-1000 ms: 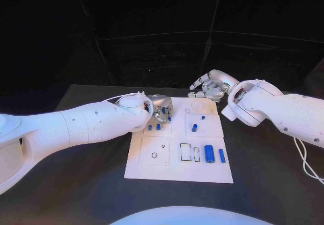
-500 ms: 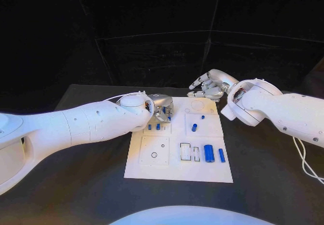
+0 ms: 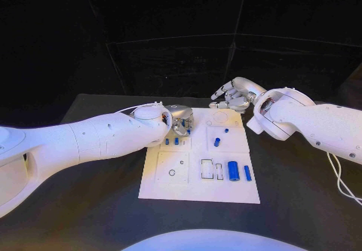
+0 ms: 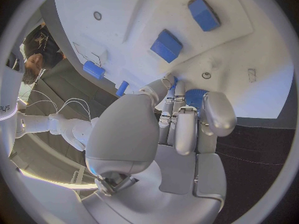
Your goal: Assemble the parts on the task board
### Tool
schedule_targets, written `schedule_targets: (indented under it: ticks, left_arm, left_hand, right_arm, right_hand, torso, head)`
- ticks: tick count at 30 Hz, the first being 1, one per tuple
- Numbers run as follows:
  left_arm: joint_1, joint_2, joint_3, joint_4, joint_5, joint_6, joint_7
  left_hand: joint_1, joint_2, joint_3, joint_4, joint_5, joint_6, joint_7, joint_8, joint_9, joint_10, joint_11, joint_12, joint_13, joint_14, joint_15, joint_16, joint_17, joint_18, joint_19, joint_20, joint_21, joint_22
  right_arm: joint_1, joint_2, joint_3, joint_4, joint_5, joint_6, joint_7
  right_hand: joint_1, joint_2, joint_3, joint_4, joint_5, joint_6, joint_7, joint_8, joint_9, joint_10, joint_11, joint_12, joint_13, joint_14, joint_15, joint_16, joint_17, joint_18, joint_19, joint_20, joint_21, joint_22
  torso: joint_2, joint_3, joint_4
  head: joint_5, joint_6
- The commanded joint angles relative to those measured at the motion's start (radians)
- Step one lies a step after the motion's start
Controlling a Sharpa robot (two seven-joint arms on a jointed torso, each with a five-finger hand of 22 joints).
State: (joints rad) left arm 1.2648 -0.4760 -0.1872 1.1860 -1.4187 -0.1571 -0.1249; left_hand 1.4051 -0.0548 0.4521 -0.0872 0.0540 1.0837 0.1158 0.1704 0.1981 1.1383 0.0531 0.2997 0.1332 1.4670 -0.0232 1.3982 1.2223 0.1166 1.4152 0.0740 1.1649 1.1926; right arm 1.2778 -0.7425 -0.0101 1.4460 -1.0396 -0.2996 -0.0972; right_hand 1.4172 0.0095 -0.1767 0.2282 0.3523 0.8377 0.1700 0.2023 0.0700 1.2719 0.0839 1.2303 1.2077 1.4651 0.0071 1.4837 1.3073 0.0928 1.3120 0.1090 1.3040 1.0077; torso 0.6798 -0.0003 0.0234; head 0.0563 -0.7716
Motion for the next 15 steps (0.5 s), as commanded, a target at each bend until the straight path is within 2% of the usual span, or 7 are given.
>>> schedule_targets:
  ticks: [1,8,12,15]
  left_arm:
    - [-0.002,-0.005,-0.001,0.005,-0.004,-0.037,0.006]
    - [-0.003,-0.024,-0.001,0.023,0.008,-0.072,0.02]
    - [-0.003,-0.049,0.001,0.049,0.021,-0.088,0.029]
    - [-0.003,-0.069,0.019,0.069,0.033,-0.096,0.033]
  left_hand:
    - [0.019,0.004,0.022,-0.014,0.002,0.014,0.001,0.004,-0.001,0.019,-0.003,-0.01,0.001,0.025,-0.006,0.005,0.001,-0.022,0.009,0.0,0.014,0.013]
    - [0.001,-0.003,0.05,-0.031,0.001,0.02,0.004,-0.007,-0.008,0.033,0.0,-0.036,-0.005,0.026,-0.003,0.006,-0.003,-0.023,0.011,0.001,0.02,0.021]
    - [-0.015,-0.01,0.054,-0.033,0.001,0.022,0.005,-0.013,-0.011,0.036,0.001,-0.048,-0.008,0.026,-0.002,0.005,-0.007,-0.023,0.011,0.002,0.019,0.022]
    - [-0.023,-0.012,0.055,-0.032,0.001,0.024,0.005,-0.015,-0.013,0.039,0.001,-0.054,-0.009,0.026,-0.001,0.006,-0.008,-0.023,0.011,0.003,0.019,0.023]
  right_arm:
    - [0.002,0.001,0.001,0.0,-0.003,0.005,0.007]
    - [0.002,0.001,0.001,-0.001,-0.003,0.005,0.007]
    - [0.002,0.0,0.001,-0.002,-0.003,0.005,0.008]
    - [0.002,-0.001,0.001,-0.002,-0.003,0.005,0.008]
  right_hand:
    - [0.001,0.005,-0.004,0.0,0.005,-0.008,-0.001,0.005,0.0,-0.007,-0.002,-0.005,-0.001,0.071,-0.004,-0.005,0.131,0.014,-0.007,0.0,-0.004,0.0]
    - [0.002,0.006,-0.005,0.001,0.006,-0.008,-0.001,0.006,0.0,-0.006,-0.002,-0.003,0.001,0.071,-0.004,-0.004,0.132,0.014,-0.006,0.0,-0.004,0.0]
    - [0.003,0.006,-0.005,0.001,0.006,-0.008,-0.001,0.006,0.0,-0.005,-0.002,-0.003,0.002,0.072,-0.004,-0.004,0.132,0.014,-0.006,0.0,-0.004,0.0]
    - [0.003,0.006,-0.005,0.001,0.006,-0.008,-0.001,0.006,0.0,-0.005,-0.002,-0.003,0.002,0.072,-0.004,-0.004,0.132,0.014,-0.006,0.0,-0.004,0.0]
  torso:
    - [-0.001,-0.0004,0.0001]
    - [-0.001,-0.0002,0.0014]
    - [-0.002,0.0001,0.003]
    - [-0.002,0.0002,0.0035]
  head:
    - [0.0,0.001]
    - [-0.005,0.004]
    - [-0.006,0.007]
    - [-0.004,0.007]
